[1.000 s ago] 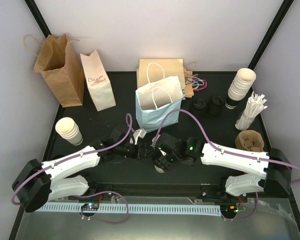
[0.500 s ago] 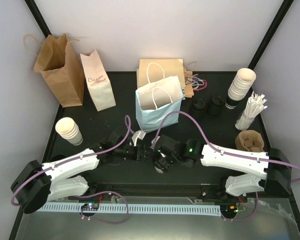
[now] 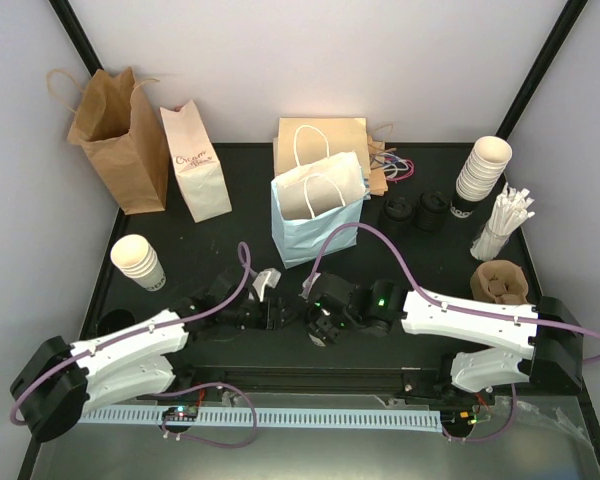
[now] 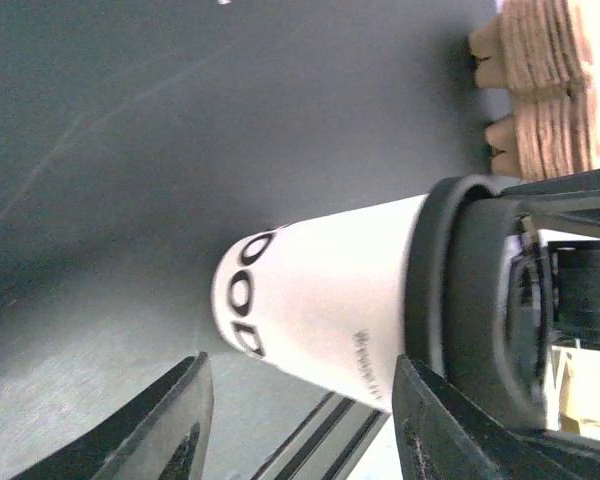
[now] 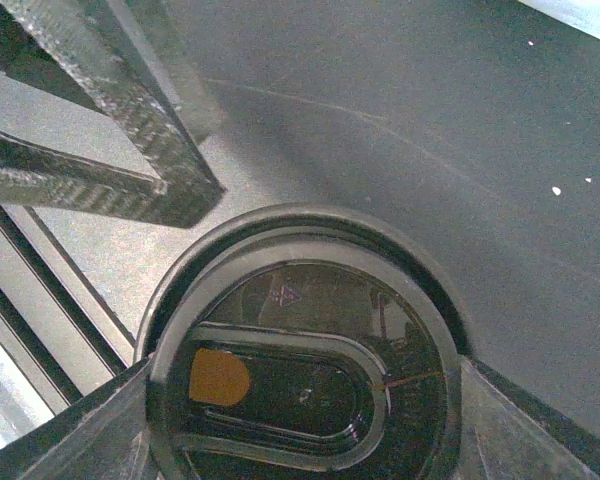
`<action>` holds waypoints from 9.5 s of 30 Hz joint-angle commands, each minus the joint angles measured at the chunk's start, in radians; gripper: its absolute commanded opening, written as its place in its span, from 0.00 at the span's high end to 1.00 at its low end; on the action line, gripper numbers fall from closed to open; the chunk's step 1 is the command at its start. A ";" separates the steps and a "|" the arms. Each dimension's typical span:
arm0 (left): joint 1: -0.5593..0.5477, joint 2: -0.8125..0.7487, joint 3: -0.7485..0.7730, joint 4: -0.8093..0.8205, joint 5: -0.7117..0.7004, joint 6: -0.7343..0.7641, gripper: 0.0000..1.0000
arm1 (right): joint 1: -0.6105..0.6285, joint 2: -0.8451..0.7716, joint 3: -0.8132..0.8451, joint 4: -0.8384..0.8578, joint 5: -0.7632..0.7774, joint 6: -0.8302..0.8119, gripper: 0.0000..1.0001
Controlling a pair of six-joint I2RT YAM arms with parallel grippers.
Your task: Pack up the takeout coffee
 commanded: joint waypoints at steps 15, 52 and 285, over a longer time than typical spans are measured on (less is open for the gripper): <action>0.012 -0.060 0.043 -0.028 0.026 0.045 0.43 | 0.017 0.030 -0.049 -0.040 -0.078 0.034 0.25; 0.080 0.036 0.029 0.106 0.178 0.003 0.69 | 0.016 0.045 -0.047 -0.033 -0.083 0.024 0.25; -0.320 0.505 0.782 -0.879 -0.529 0.404 0.30 | -0.444 -0.201 -0.465 0.637 -0.653 0.386 0.45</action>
